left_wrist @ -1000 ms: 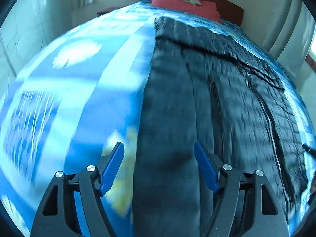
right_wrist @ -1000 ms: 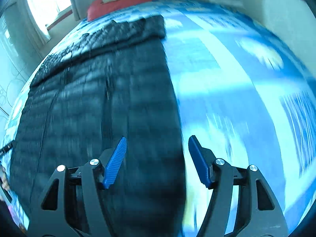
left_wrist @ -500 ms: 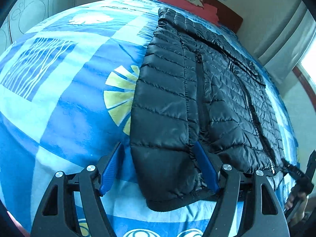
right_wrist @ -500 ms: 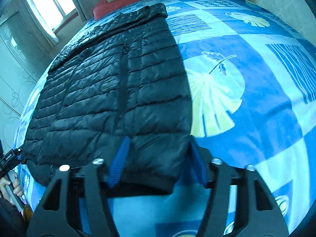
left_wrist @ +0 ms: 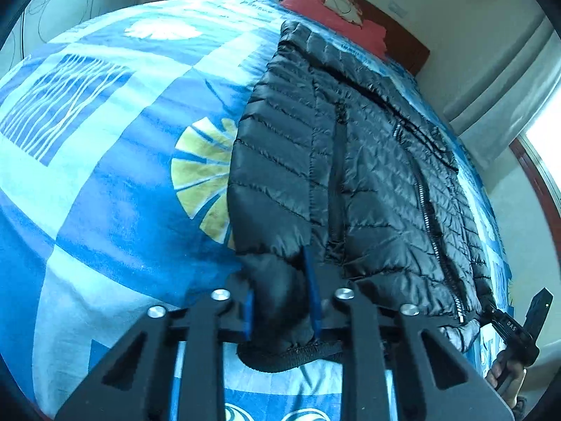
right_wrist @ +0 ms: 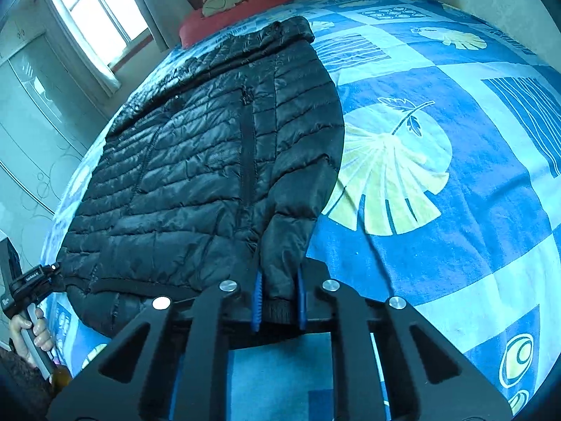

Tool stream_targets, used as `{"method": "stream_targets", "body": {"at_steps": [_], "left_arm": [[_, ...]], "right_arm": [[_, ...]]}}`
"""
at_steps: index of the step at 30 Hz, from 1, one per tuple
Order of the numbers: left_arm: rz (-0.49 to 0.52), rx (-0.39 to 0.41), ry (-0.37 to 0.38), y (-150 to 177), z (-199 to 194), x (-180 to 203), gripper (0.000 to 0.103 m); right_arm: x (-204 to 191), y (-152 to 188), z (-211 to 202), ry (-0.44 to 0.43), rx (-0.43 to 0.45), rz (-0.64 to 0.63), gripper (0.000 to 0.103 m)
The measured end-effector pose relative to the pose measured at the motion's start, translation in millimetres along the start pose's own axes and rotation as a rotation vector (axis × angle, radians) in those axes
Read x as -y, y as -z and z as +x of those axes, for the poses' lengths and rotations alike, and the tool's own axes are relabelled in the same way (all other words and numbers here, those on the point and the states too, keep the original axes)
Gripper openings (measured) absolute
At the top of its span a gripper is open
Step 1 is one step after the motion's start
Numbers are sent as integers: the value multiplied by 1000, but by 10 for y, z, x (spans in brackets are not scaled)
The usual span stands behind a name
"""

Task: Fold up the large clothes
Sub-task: 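Grasp the jacket hem with both grippers and lift it toward the collar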

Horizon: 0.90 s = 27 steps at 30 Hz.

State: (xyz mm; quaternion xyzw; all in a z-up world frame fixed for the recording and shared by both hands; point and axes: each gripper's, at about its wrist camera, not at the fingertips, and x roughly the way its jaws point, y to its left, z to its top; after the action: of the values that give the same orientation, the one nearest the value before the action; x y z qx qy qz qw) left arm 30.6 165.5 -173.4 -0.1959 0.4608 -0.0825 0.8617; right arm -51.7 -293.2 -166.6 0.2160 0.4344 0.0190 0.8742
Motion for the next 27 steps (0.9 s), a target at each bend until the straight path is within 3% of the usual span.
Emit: {"method": "stream_targets", "body": {"at_steps": [2, 9, 20, 27], "left_arm": [[12, 14, -3, -2, -48, 46, 15], [20, 81, 54, -69, -422, 176, 13], [73, 179, 143, 64, -1330, 428, 12], [8, 239, 218, 146, -1875, 414, 12]], "right_arm": [[-7, -11, -57, -9, 12, -1, 11], [-39, -72, -422, -87, 65, -5, 10], [-199, 19, -1220, -215, 151, -28, 10], [-193, -11, -1742, -275, 228, -6, 10]]}}
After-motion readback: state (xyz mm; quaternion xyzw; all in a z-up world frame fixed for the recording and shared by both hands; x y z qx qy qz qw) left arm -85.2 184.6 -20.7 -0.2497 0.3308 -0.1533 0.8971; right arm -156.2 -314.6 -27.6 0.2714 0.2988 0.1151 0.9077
